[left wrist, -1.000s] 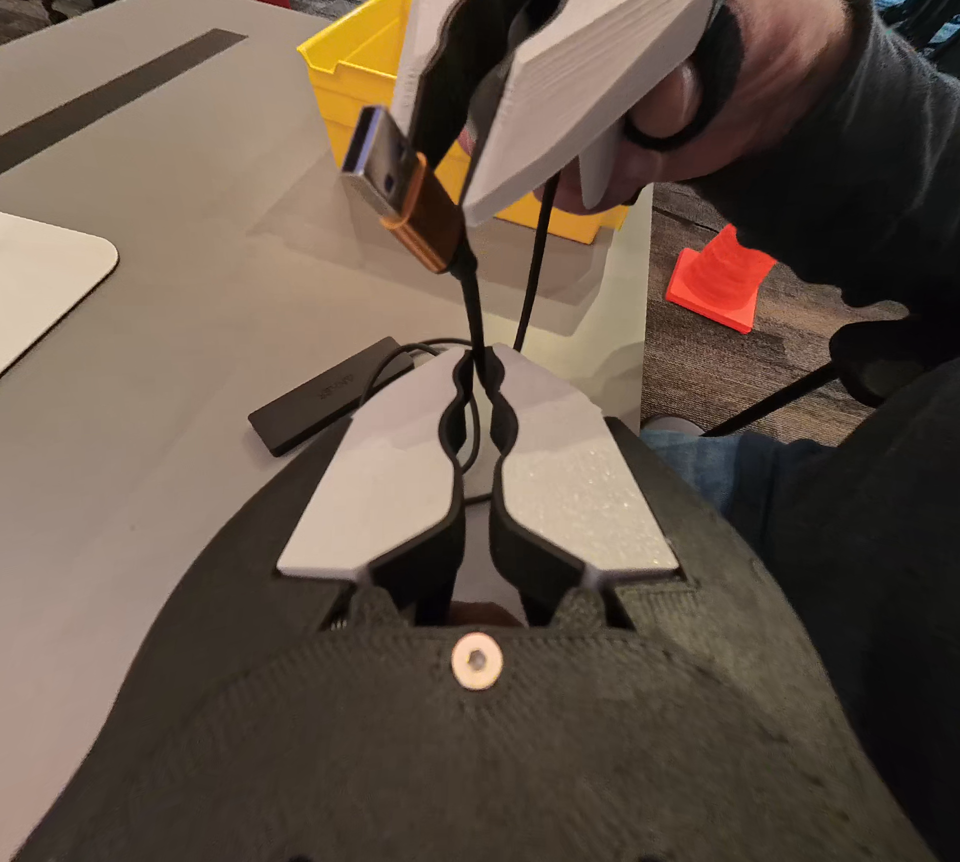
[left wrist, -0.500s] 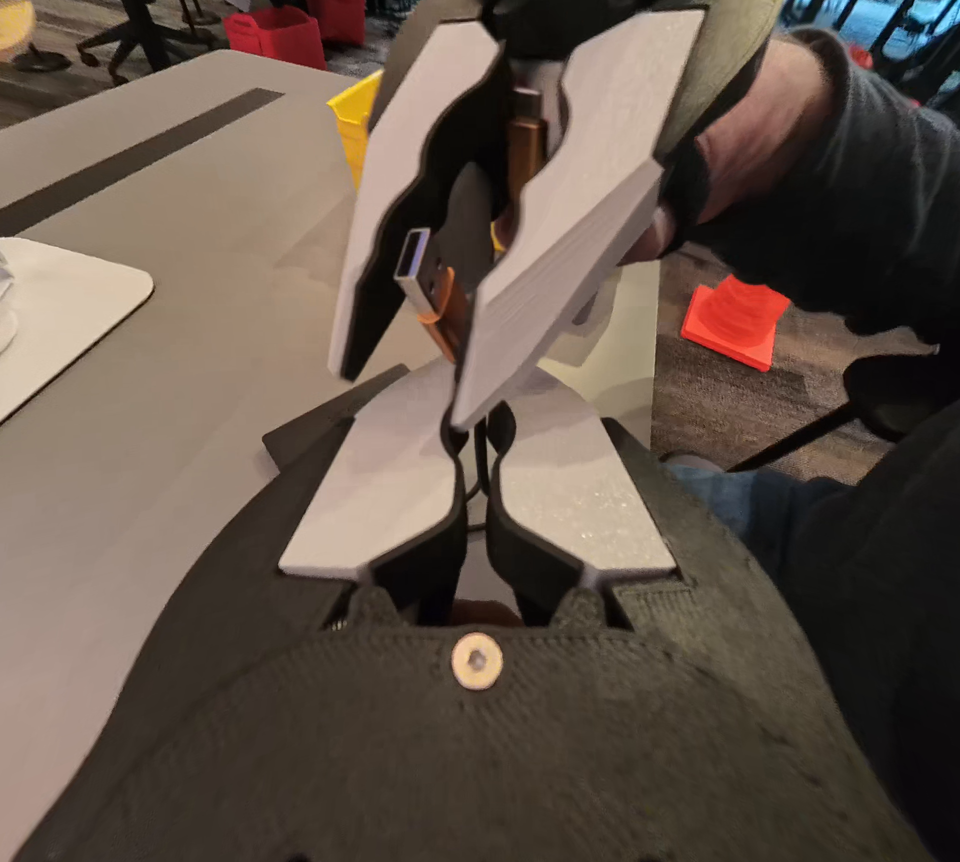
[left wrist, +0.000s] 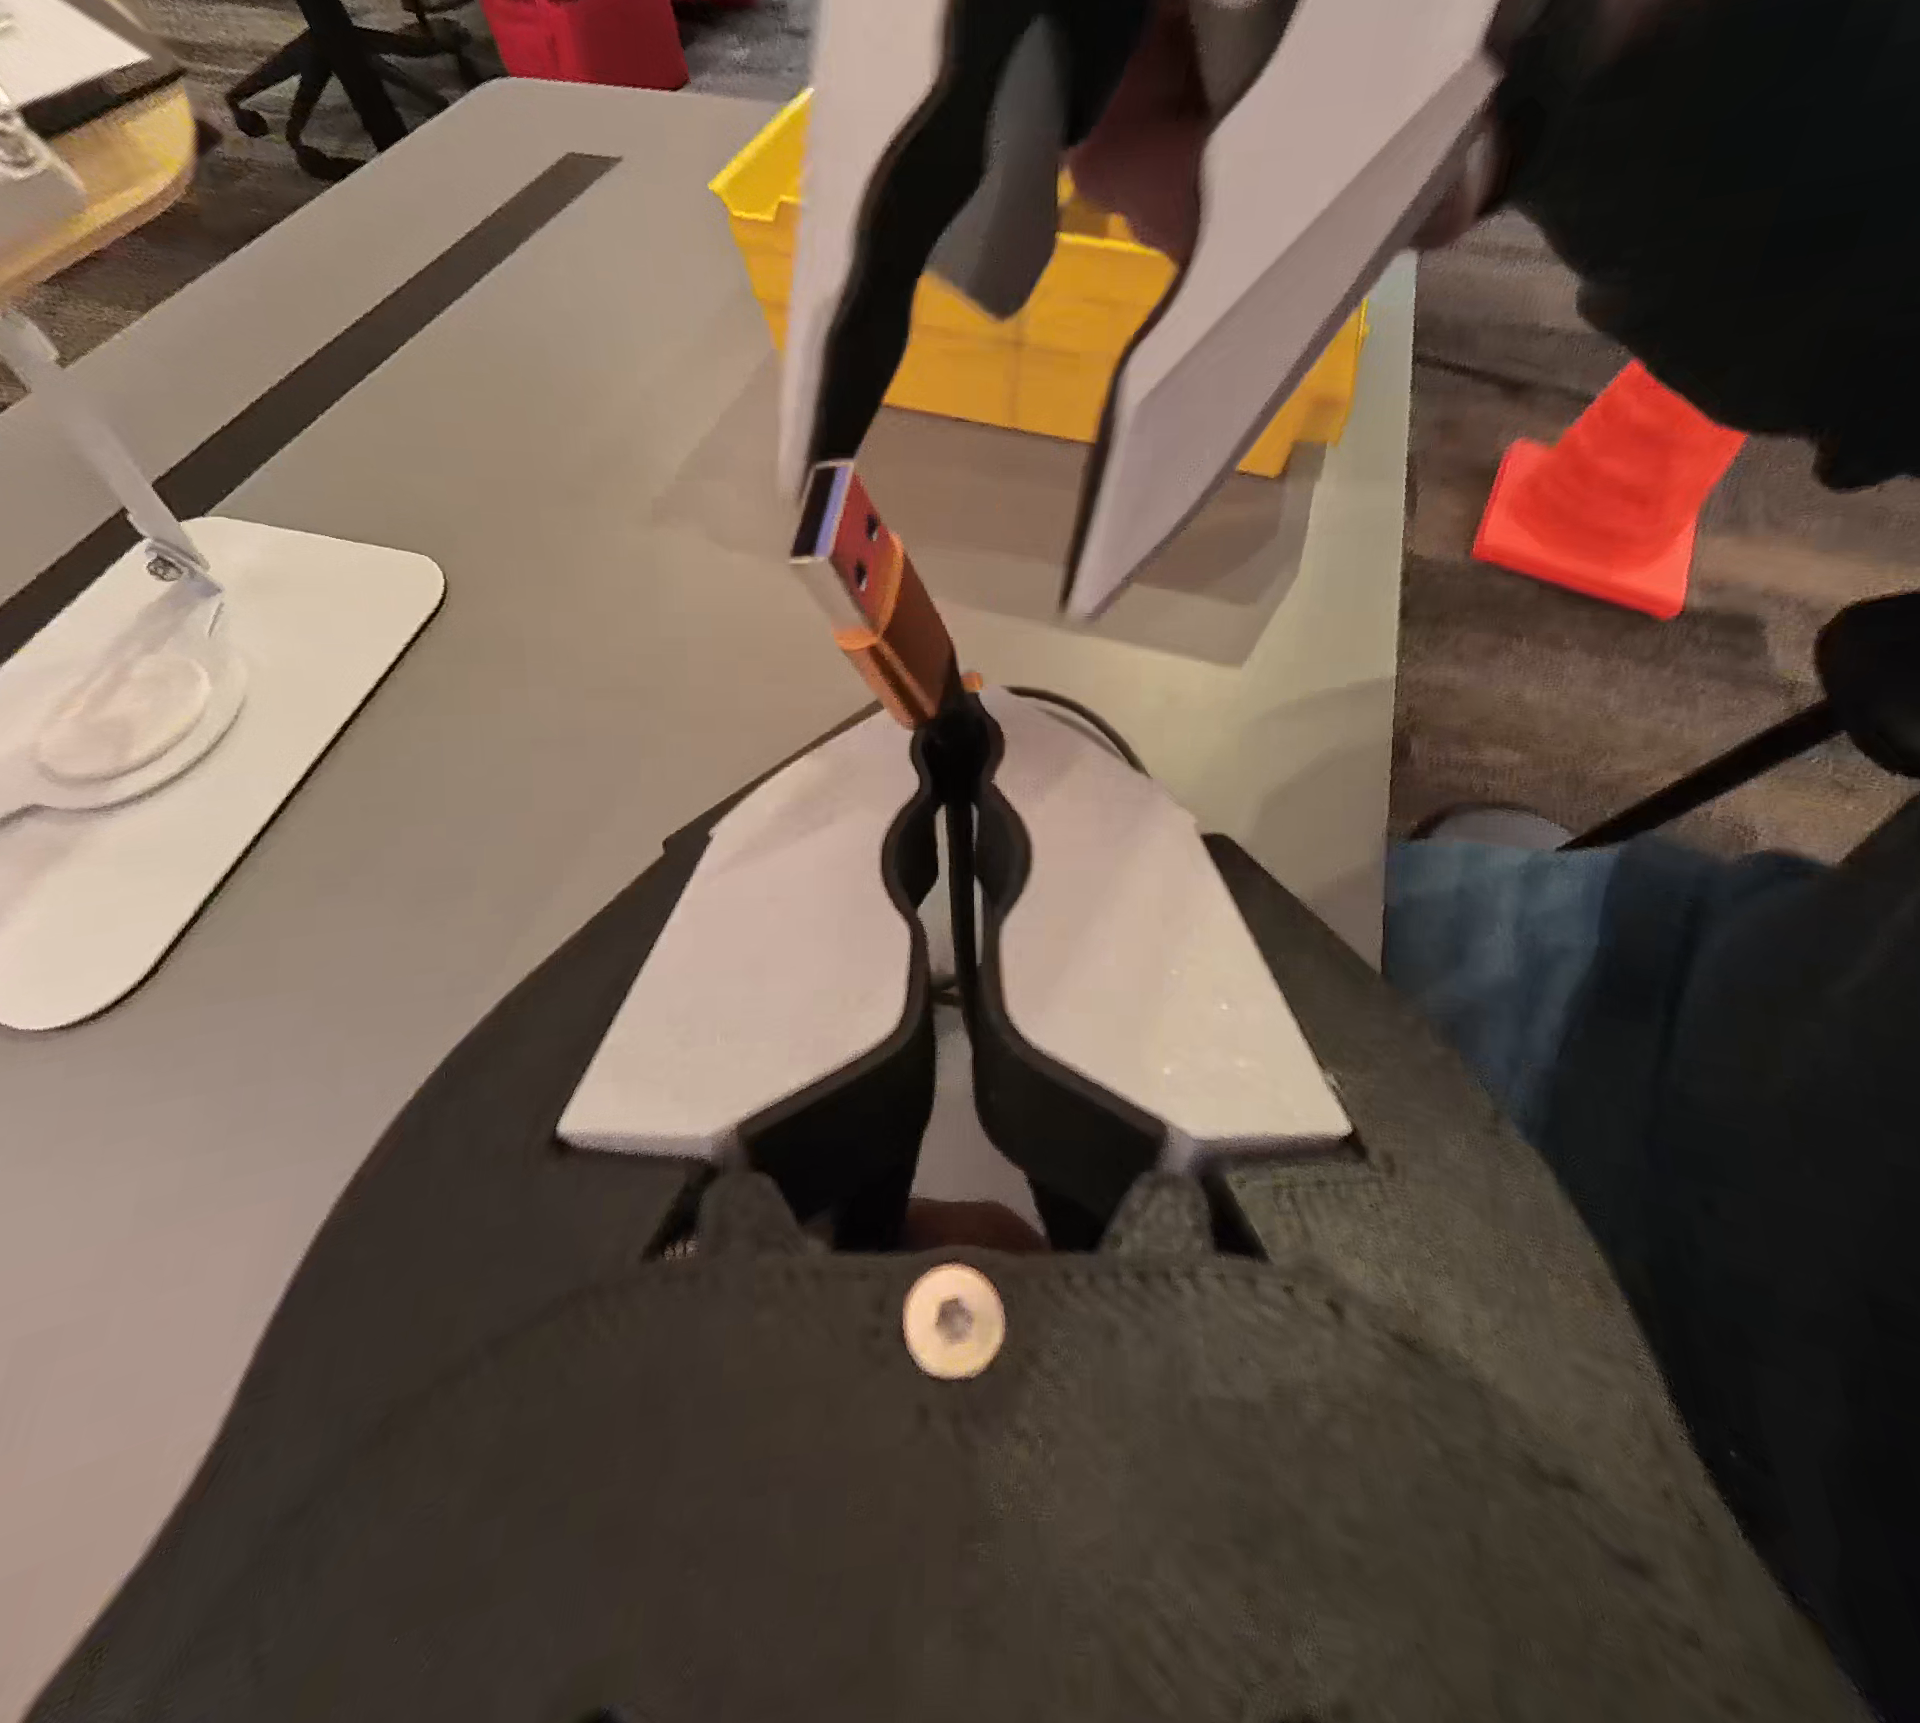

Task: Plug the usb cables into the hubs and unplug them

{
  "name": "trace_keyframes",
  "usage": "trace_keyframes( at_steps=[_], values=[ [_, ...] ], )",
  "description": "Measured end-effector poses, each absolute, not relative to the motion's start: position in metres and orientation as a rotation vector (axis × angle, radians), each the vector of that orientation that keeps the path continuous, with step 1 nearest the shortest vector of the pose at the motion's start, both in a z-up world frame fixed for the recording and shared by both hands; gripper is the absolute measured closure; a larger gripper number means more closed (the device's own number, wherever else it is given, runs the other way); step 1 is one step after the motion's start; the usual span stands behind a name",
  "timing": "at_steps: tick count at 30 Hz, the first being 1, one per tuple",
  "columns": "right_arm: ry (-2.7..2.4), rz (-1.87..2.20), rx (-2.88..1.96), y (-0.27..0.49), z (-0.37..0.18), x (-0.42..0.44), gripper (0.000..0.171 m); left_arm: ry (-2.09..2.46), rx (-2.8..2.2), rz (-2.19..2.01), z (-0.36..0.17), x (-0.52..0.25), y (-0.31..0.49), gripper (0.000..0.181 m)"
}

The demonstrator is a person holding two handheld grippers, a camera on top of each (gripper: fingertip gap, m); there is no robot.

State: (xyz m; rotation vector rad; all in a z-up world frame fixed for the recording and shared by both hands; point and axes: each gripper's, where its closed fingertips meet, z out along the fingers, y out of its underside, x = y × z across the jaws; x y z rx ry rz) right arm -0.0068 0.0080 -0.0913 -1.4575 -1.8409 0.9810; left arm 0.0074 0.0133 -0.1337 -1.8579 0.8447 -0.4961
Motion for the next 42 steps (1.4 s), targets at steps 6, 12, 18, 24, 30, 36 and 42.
trace_keyframes(
  at_steps=[6, 12, 18, 24, 30, 36, 42],
  values=[
    [-1.890, 1.094, -1.391, -0.008, -0.100, -0.021, 0.166, 0.878, -1.868, -0.456, -0.135, 0.008, 0.010, 0.180],
    [-1.760, 1.113, -1.363, 0.006, -0.072, -0.010, 0.166, 0.763, -1.806, -0.512, -0.113, 0.001, 0.016, 0.150],
    [-1.576, 1.009, -1.324, 0.038, -0.018, 0.027, 0.167, 0.689, -1.758, -0.526, -0.094, -0.014, 0.020, 0.144],
    [-1.345, 0.821, -1.224, 0.070, 0.065, 0.095, 0.167, 0.673, -1.817, -0.492, -0.109, -0.021, 0.025, 0.147],
    [-1.239, 0.564, -1.286, 0.095, 0.099, 0.188, 0.167, 0.704, -1.864, -0.451, -0.124, -0.020, 0.026, 0.147],
    [-1.209, 0.453, -1.536, 0.125, 0.030, 0.252, 0.166, 0.725, -1.906, -0.437, -0.137, -0.016, 0.026, 0.146],
    [-1.222, 0.546, -1.680, 0.135, -0.062, 0.274, 0.166, 0.744, -1.926, -0.413, -0.145, -0.014, 0.026, 0.146]
  ],
)
